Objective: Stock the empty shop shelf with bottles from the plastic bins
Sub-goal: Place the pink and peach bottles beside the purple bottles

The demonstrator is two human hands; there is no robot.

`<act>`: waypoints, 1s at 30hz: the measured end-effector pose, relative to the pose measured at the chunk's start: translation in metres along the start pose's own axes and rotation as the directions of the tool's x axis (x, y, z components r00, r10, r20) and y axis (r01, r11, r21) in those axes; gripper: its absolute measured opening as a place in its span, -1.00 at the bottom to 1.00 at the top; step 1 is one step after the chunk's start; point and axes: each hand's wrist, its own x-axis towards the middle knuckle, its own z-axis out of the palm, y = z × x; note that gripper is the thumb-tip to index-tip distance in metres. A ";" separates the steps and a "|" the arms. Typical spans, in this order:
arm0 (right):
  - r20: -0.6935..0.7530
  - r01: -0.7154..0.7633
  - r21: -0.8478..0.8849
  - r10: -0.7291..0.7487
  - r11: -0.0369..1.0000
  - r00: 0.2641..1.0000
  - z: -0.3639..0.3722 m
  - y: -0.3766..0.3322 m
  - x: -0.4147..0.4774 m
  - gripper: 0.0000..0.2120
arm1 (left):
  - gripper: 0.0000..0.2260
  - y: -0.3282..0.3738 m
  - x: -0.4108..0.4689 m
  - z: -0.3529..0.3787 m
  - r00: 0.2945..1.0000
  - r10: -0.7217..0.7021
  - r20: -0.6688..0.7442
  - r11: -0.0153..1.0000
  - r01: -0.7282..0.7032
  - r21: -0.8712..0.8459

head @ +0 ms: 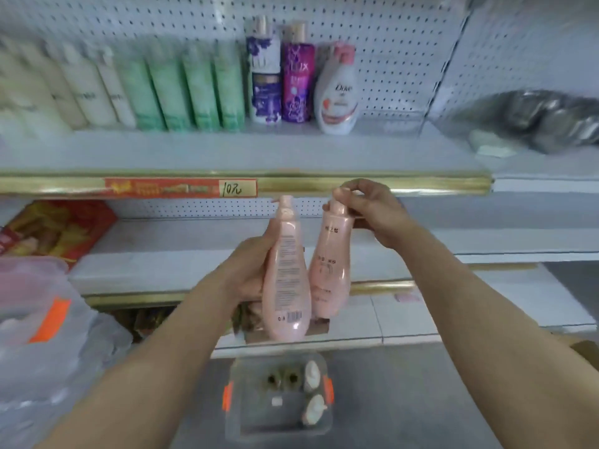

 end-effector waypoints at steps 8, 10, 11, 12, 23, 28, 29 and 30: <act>-0.057 0.249 -0.112 -0.257 0.962 0.965 -0.038 -0.108 0.009 -0.80 | -0.52 0.101 0.005 0.038 0.965 0.262 0.005 0.963 -0.262 0.066; -0.063 0.278 -0.127 -0.287 0.952 0.956 -0.051 -0.119 0.017 -0.78 | -0.51 0.116 0.011 0.047 0.957 0.290 -0.032 0.956 -0.287 0.065; -0.060 0.293 -0.128 -0.303 0.947 0.951 -0.059 -0.124 0.023 -0.77 | -0.50 0.122 0.015 0.052 0.952 0.303 -0.040 0.952 -0.301 0.059; -0.056 0.309 -0.126 -0.318 0.943 0.947 -0.067 -0.127 0.030 -0.77 | -0.49 0.128 0.021 0.056 0.948 0.316 -0.043 0.948 -0.314 0.052; 0.022 0.398 -0.079 -0.397 0.914 0.918 -0.170 -0.141 0.147 -0.78 | -0.51 0.182 0.107 0.125 0.882 0.454 -0.126 0.890 -0.457 0.008; 0.067 0.381 -0.097 -0.375 0.920 0.924 -0.208 -0.132 0.194 -0.71 | -0.40 0.189 0.150 0.154 0.829 0.533 -0.171 0.840 -0.543 -0.013; 0.089 0.379 -0.097 -0.371 0.920 0.924 -0.214 -0.130 0.201 -0.70 | -0.40 0.189 0.157 0.160 0.819 0.545 -0.180 0.832 -0.555 -0.012; 0.112 0.379 -0.094 -0.368 0.921 0.923 -0.219 -0.127 0.207 -0.71 | -0.40 0.189 0.164 0.165 0.809 0.558 -0.186 0.823 -0.568 0.002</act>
